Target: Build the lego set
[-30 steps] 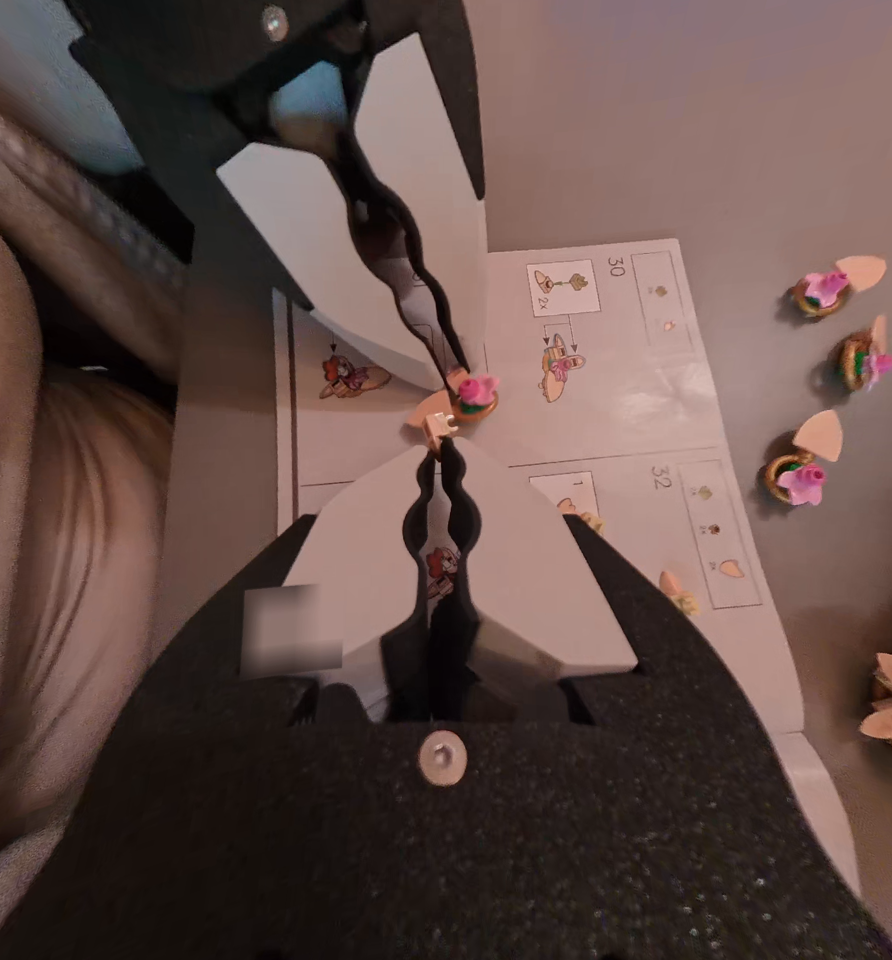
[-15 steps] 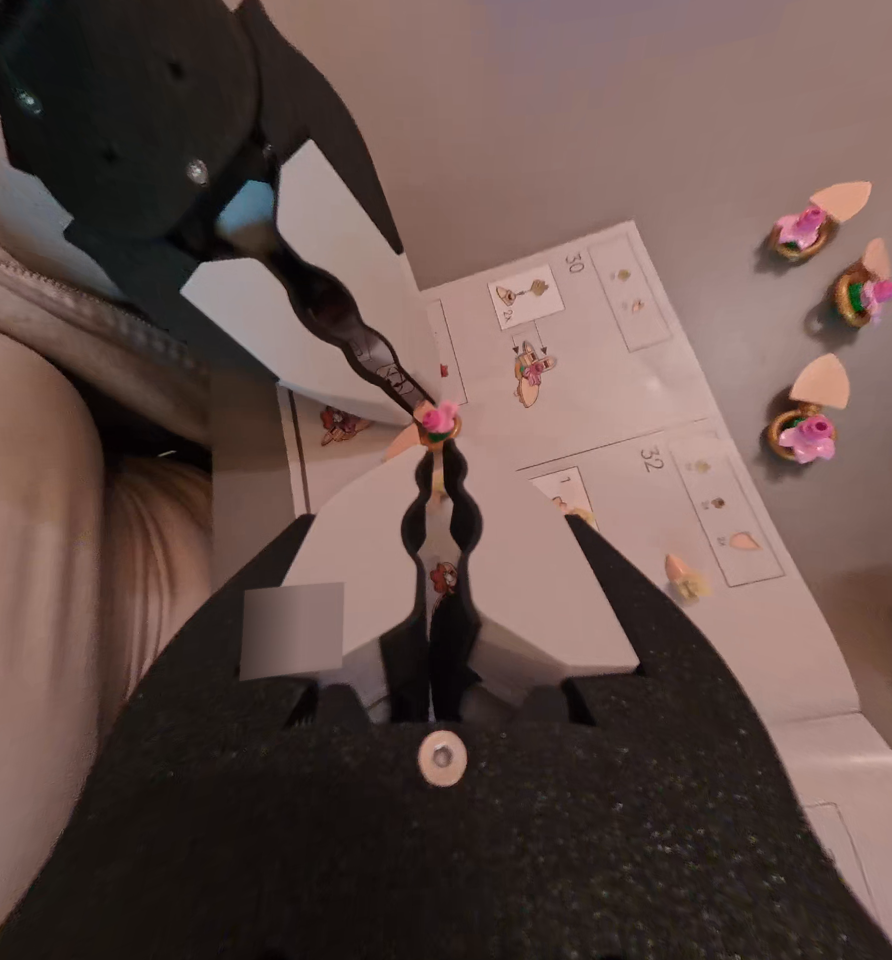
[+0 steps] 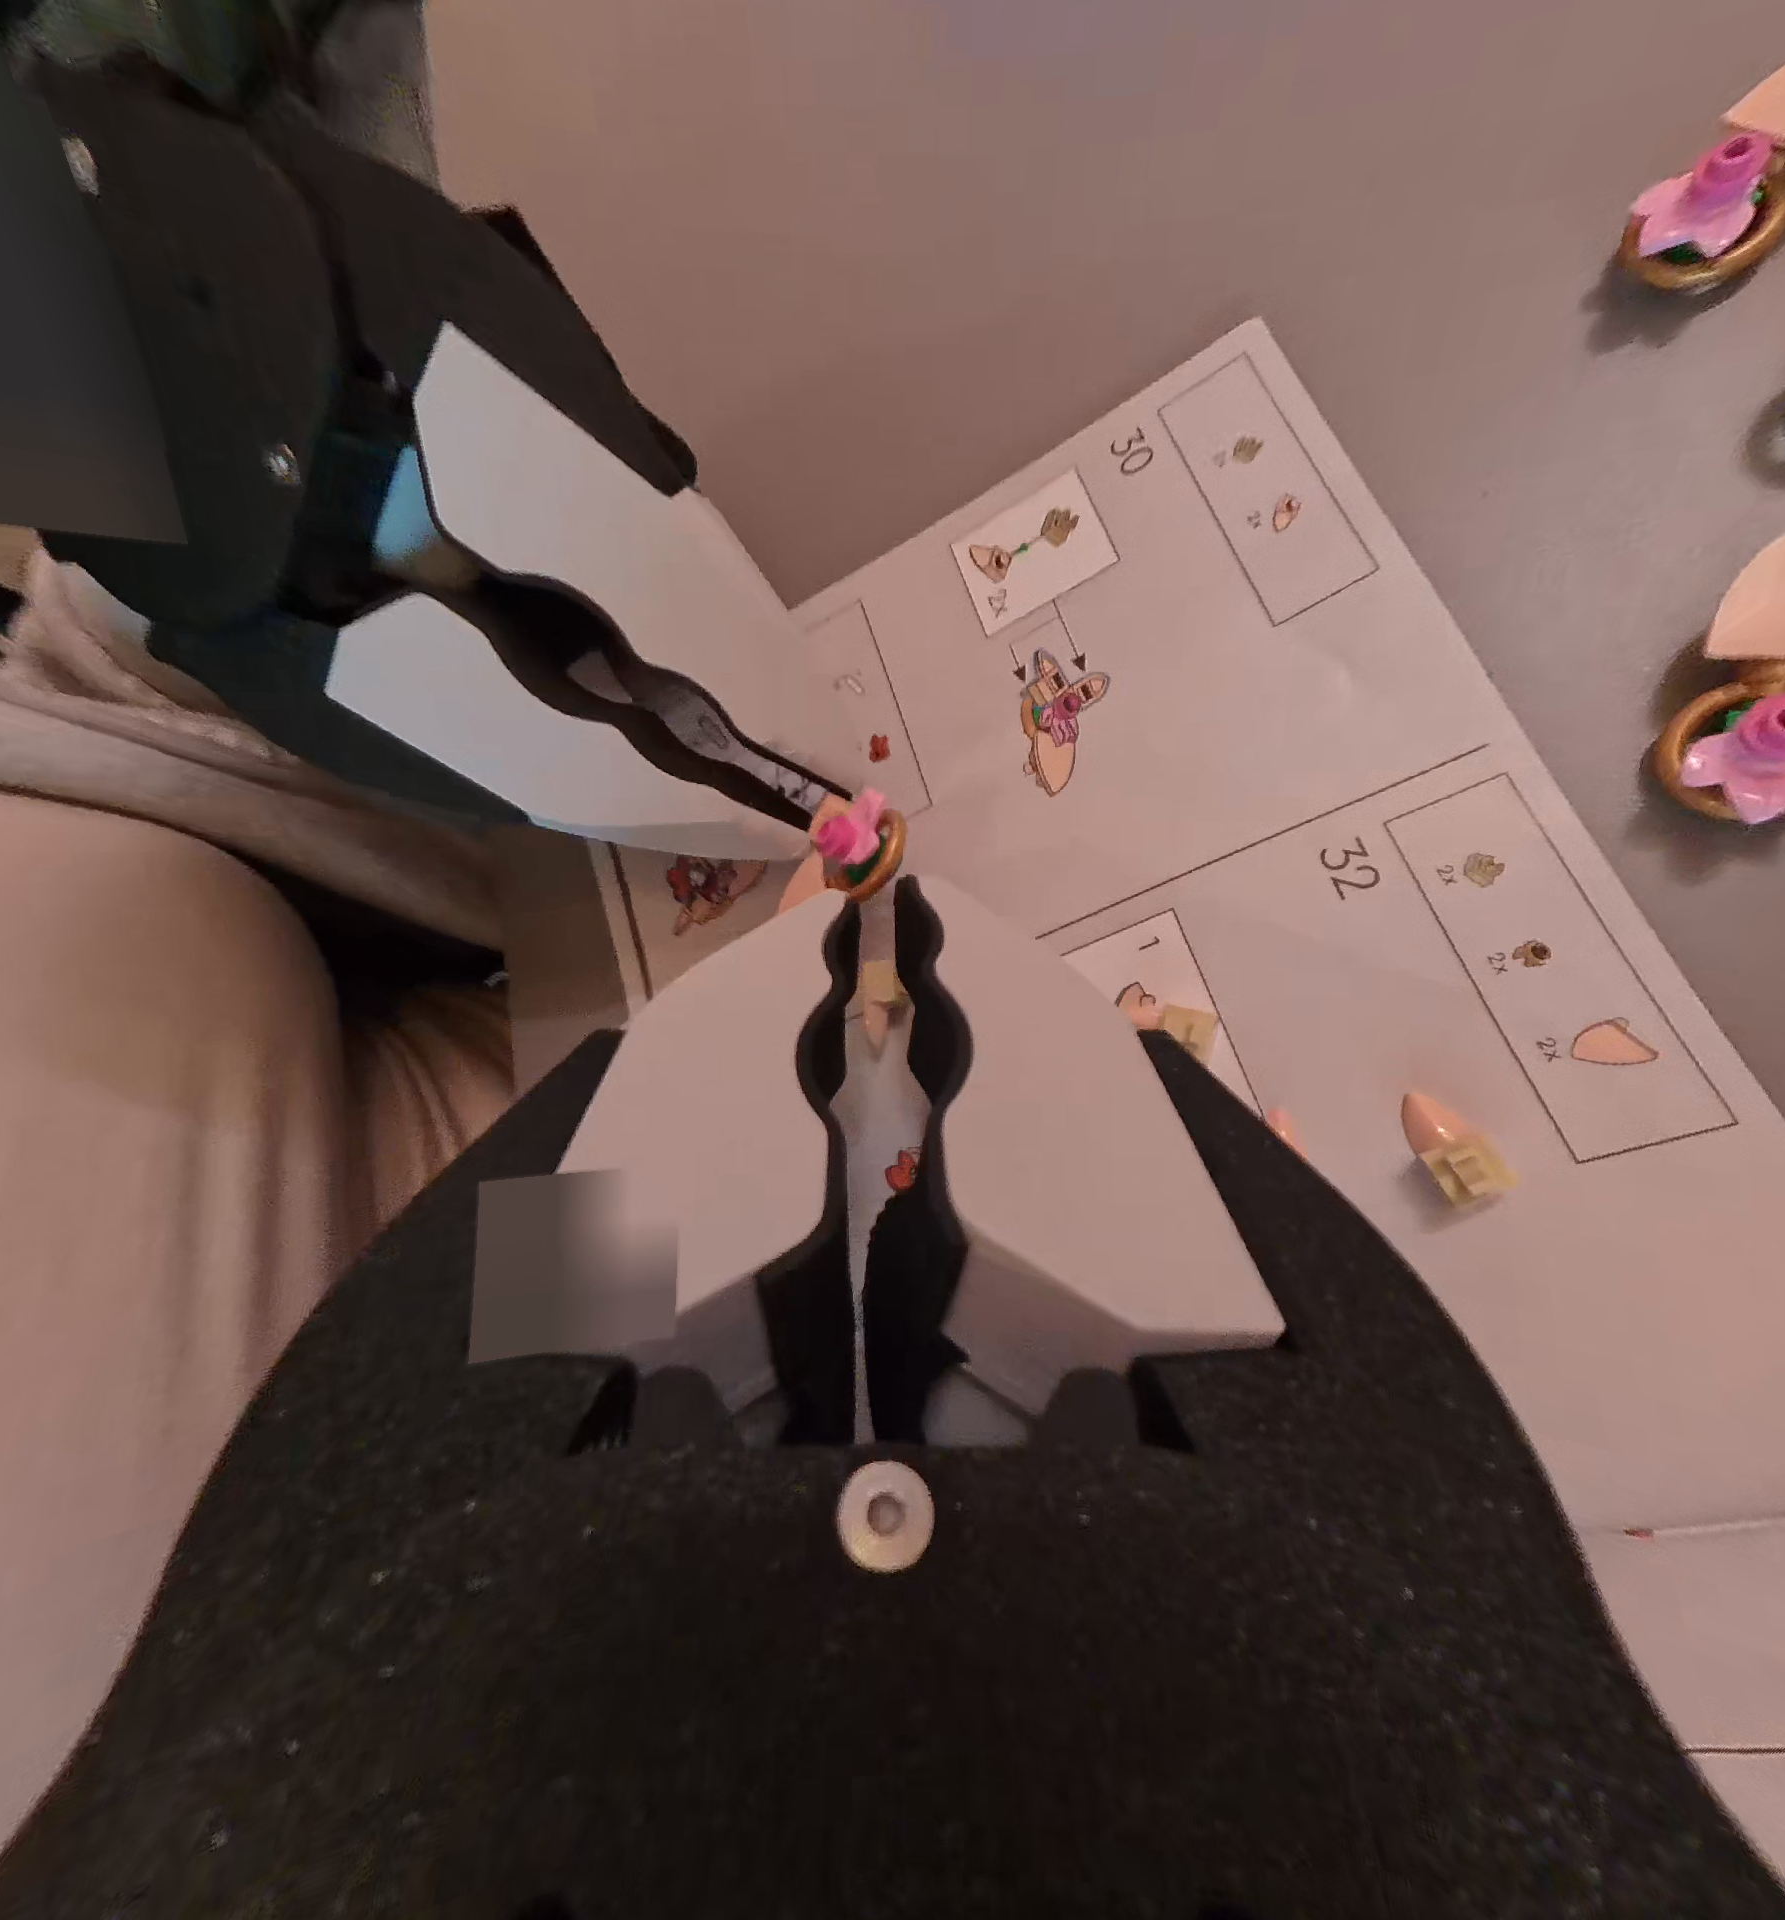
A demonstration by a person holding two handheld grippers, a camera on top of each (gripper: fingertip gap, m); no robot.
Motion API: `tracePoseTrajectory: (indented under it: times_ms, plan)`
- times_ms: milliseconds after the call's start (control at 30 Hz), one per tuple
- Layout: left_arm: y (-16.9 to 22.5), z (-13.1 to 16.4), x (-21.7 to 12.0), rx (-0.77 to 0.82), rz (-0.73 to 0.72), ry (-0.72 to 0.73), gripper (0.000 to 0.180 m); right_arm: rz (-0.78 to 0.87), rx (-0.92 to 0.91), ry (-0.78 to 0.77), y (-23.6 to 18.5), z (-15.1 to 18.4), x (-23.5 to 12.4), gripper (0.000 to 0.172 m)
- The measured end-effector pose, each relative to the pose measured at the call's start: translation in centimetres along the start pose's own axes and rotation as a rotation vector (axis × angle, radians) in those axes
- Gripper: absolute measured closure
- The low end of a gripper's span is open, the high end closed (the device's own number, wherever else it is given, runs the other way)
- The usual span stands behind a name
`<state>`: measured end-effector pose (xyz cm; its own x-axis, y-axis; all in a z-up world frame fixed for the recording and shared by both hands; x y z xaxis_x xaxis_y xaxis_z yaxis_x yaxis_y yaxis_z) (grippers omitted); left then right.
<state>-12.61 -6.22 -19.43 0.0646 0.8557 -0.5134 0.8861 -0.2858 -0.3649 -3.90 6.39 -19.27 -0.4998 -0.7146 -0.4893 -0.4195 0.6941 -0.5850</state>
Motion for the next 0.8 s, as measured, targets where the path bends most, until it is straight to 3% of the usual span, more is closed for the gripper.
tracePoseTrajectory:
  times_ms: [200, 400, 800]
  plan:
    - [-0.3, -0.8, -0.7, 0.082, -0.128, 0.116, 0.173, -0.107, 0.078, 0.17, 0.1, -0.4, -1.2, 0.166]
    - [-0.4, -1.1, -0.8, 0.122, -0.177, 0.136, 0.173, -0.148, 0.107, 0.251, 0.0, -0.4, -1.6, 0.165]
    - [0.4, -1.3, -0.8, 0.155, -0.154, 0.152, 0.173, -0.151, 0.084, 0.25, -0.3, 0.2, -1.5, 0.169]
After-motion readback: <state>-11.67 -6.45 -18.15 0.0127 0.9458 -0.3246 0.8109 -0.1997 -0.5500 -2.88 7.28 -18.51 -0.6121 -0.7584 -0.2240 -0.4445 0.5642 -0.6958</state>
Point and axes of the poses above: each gripper's, where its closed fingertips meet, x out along the fingers, z out of its underside, y = z × x across the jaws, the point moved 9 cm from there along -x, back along the fingers, and after that the axes turned 13 degrees about -z, right-handed, at the moved point
